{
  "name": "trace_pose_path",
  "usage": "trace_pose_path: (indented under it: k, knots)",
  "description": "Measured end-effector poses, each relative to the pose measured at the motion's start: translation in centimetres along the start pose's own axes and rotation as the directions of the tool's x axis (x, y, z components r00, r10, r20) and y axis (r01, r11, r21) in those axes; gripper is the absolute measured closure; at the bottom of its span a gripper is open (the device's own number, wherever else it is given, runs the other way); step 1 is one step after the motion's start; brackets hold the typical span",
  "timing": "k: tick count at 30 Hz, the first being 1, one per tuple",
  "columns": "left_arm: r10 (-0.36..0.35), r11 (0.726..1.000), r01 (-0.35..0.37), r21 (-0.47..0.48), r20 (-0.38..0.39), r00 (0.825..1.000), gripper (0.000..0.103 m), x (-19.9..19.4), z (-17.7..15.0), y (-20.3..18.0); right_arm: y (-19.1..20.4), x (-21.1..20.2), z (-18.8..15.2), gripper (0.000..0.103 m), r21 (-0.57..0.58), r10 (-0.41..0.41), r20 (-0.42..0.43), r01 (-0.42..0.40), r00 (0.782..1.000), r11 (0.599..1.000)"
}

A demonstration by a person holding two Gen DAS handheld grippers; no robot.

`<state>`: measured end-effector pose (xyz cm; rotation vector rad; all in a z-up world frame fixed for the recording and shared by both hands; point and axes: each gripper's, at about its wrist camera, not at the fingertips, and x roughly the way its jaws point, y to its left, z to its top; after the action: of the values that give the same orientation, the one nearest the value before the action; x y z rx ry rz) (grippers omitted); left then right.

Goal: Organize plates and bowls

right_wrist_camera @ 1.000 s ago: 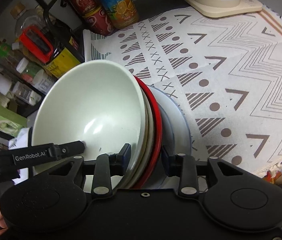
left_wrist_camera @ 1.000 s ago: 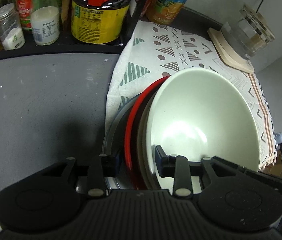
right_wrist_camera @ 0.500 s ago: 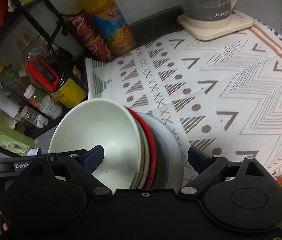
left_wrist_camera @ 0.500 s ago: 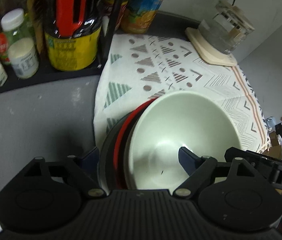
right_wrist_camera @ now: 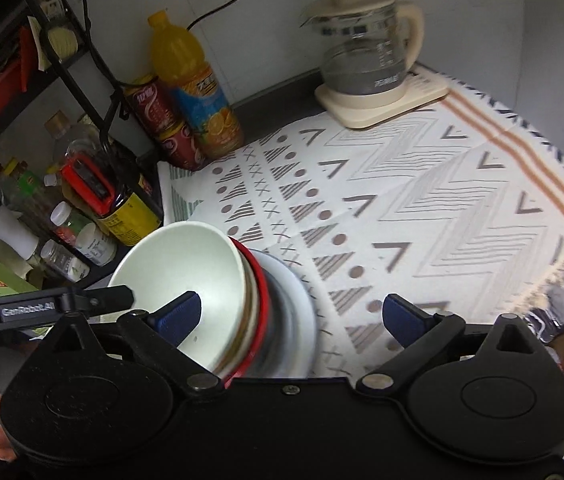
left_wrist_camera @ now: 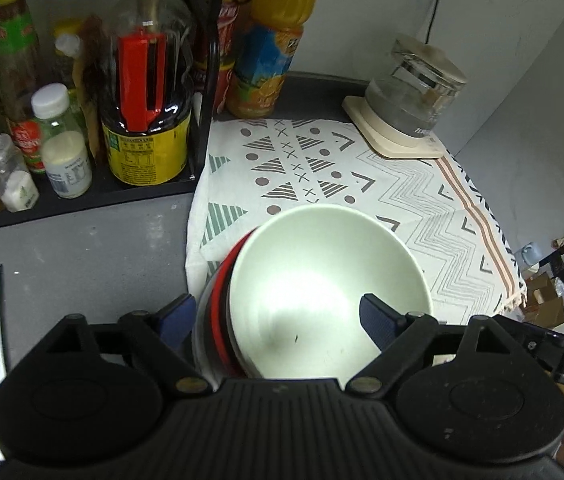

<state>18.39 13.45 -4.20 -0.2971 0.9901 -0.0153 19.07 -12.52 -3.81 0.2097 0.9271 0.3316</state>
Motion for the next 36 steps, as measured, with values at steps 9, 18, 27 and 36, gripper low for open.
trace_pose_path:
  k: [9,18,27,36]
  knots:
    - [0.006,0.999,-0.009,0.041,0.073,0.997,0.001,-5.0,-4.2,-2.4,-0.7,-5.6,-4.0,0.005,-0.018,-0.023,0.092,0.025,0.996,1.0]
    - [-0.003,0.996,-0.009,0.088,0.128,0.992,0.0,-9.5,-8.4,-4.0,-0.6,-10.3,-7.8,0.005,-0.053,-0.021,0.184,0.032,0.983,0.998]
    - [0.006,0.992,-0.029,0.124,0.181,0.983,0.0,-13.1,-12.2,-5.2,0.0,-14.1,-11.0,0.002,-0.083,-0.013,0.231,0.033,0.973,0.996]
    - [0.029,0.991,-0.056,0.125,0.211,0.977,0.0,-16.1,-15.5,-5.6,0.2,-16.9,-14.1,0.002,-0.093,-0.004,0.26,0.029,0.966,0.995]
